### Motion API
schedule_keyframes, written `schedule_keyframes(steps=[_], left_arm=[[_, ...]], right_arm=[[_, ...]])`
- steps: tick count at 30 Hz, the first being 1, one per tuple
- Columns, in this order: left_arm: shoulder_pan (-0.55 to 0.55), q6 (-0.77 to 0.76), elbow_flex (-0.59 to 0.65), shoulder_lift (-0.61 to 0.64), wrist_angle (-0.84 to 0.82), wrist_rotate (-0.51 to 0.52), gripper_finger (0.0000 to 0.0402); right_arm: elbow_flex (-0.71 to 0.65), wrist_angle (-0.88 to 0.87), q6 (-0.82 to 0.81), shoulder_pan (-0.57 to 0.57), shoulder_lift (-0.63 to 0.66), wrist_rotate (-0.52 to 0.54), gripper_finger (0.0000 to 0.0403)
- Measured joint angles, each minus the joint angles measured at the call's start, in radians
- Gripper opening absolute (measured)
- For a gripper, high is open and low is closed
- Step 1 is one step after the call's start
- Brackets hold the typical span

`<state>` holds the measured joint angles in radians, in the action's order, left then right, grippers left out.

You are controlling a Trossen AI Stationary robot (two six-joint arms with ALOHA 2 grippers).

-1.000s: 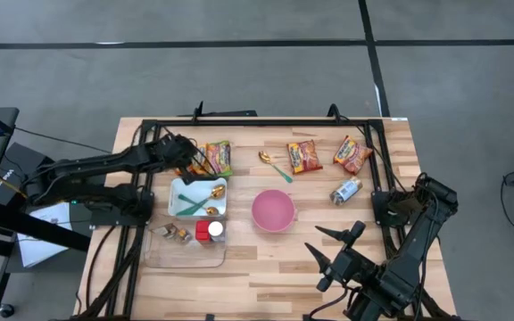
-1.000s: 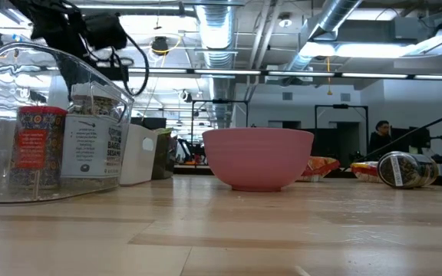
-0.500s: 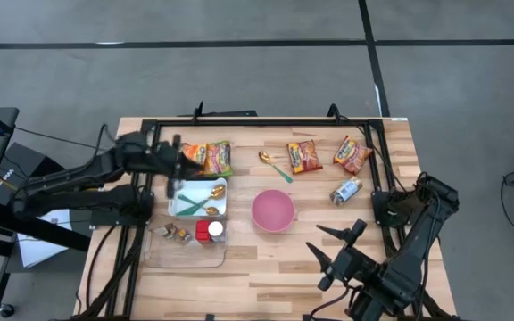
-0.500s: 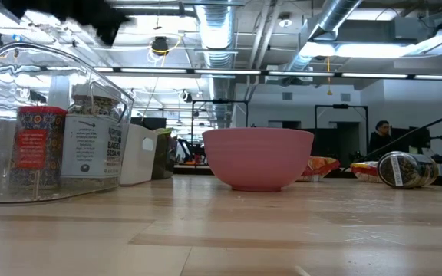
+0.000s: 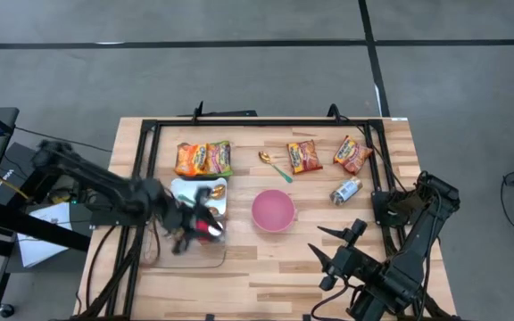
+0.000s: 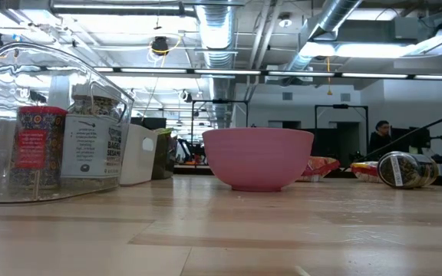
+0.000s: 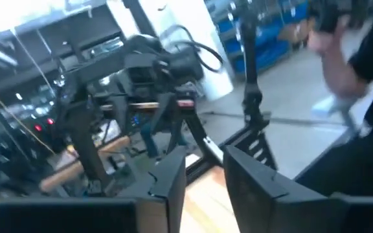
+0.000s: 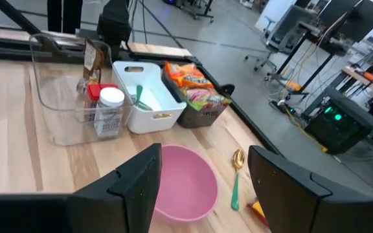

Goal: Pick & Place Food Item
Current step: Put the gold spice bottle into the transparent bin

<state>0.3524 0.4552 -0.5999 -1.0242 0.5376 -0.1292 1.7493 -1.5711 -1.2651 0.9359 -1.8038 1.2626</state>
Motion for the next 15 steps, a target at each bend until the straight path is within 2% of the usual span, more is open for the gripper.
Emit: schedule_keyframes(steps=[4,8,11,15], left_arm=[[0.111,0.135,0.0,-0.206,0.254,0.262,0.0139],[0.129,0.245,-0.02,-0.358,0.47,0.542,0.0186],[0.118,0.248,-0.068,-0.408,0.485,0.688,0.0218],[0.097,0.24,-0.112,-0.438,0.465,0.784,0.0248]], right_arm=[[0.0,0.0,-0.002,0.0,0.0,-0.025,0.0224],[0.0,0.0,-0.019,-0.002,0.0,-0.039,0.0224],[0.0,0.0,-0.038,-0.011,0.0,-0.079,0.0224],[0.0,0.0,-0.061,-0.049,0.0,-0.158,0.0224]])
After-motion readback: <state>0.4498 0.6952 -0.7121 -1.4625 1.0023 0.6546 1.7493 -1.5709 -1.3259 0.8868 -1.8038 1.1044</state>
